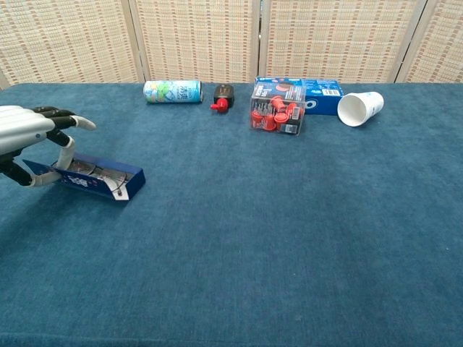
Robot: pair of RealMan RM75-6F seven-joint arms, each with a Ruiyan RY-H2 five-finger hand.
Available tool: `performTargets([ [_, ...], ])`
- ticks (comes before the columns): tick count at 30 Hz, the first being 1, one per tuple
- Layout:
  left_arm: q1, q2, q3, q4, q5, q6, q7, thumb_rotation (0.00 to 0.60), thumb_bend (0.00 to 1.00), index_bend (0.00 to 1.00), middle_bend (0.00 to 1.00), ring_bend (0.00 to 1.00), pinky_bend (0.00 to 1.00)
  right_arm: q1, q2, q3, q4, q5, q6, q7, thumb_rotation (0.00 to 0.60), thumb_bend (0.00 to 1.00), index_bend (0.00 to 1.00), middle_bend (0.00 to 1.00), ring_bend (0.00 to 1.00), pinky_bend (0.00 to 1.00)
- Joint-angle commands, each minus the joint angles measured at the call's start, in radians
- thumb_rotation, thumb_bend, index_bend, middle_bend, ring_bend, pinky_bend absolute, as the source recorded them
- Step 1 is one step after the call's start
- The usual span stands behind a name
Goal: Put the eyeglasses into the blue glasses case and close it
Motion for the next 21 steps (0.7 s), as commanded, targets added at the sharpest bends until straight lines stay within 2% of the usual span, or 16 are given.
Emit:
performTargets([
  [1,-0.006,0.006,-0.012,-0.009,-0.012,-0.015,0.0,0.6,0.45,0.58,0.06,0.0,0.0,-0.001,-0.001,-0.002,-0.001,-0.002,0.002,-0.002,0.6,0.23,0.07,0.15,0.09,0.11],
  [9,-0.05,0.003,-0.057,-0.003,-0.055,-0.075,0.028,0.6,0.45,0.58,0.06,0.0,0.0,-0.007,-0.004,-0.005,0.003,-0.007,0.01,0.001,0.6,0.23,0.07,0.15,0.09,0.11],
  [21,-0.119,-0.026,-0.112,0.037,-0.204,-0.204,0.143,0.6,0.45,0.55,0.06,0.0,0.0,-0.013,-0.009,-0.007,0.017,-0.001,0.011,0.014,0.6,0.23,0.07,0.15,0.09,0.11],
])
